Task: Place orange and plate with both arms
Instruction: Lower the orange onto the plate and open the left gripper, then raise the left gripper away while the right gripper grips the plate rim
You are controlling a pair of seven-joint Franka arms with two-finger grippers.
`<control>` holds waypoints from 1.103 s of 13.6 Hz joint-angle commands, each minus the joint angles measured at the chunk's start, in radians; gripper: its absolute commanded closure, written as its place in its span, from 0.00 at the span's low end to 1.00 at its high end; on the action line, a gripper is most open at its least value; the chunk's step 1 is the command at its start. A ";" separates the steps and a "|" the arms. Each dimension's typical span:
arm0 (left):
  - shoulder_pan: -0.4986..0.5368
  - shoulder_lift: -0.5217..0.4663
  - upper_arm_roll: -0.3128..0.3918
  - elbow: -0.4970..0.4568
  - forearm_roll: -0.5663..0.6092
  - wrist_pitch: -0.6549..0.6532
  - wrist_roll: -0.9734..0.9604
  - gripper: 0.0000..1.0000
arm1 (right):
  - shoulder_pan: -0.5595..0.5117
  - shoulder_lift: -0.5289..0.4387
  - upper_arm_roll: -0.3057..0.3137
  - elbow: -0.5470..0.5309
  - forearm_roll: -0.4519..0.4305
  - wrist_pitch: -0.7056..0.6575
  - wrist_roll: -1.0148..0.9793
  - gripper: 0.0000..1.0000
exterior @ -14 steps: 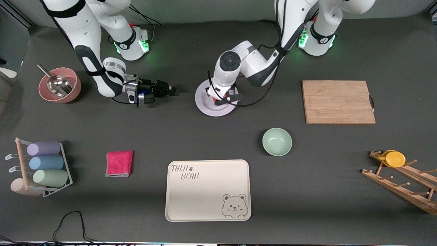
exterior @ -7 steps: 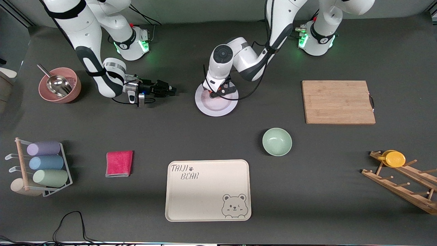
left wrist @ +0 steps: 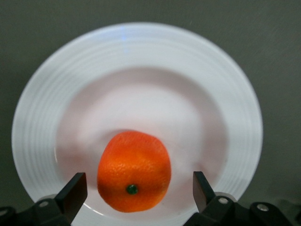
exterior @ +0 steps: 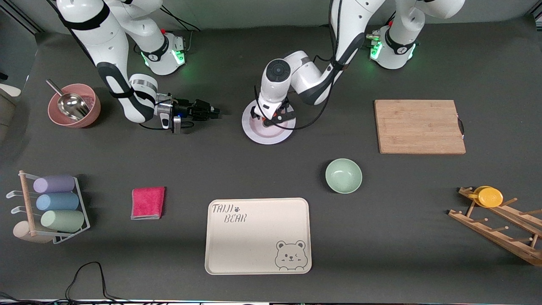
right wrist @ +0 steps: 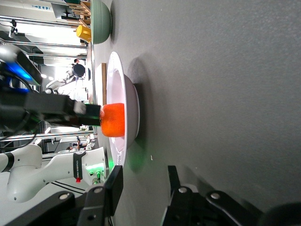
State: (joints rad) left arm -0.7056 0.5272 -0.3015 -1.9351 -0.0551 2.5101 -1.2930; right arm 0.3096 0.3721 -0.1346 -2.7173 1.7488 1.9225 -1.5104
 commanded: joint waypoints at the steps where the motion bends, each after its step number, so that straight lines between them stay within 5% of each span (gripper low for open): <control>1: 0.055 -0.137 0.004 -0.010 0.020 -0.150 0.004 0.00 | 0.014 0.028 -0.003 0.011 0.034 -0.008 -0.034 0.55; 6: 0.227 -0.384 0.053 -0.015 0.014 -0.465 0.300 0.00 | 0.045 0.045 0.032 0.037 0.125 -0.008 -0.034 0.55; 15: 0.238 -0.553 0.675 -0.002 -0.031 -0.720 1.076 0.00 | 0.167 0.103 0.147 0.126 0.431 0.004 -0.034 0.55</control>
State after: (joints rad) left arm -0.4590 0.0039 0.3001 -1.9172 -0.0866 1.8144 -0.3160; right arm 0.4603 0.4418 -0.0172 -2.6225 2.1150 1.9227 -1.5147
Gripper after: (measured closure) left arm 0.000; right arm 0.546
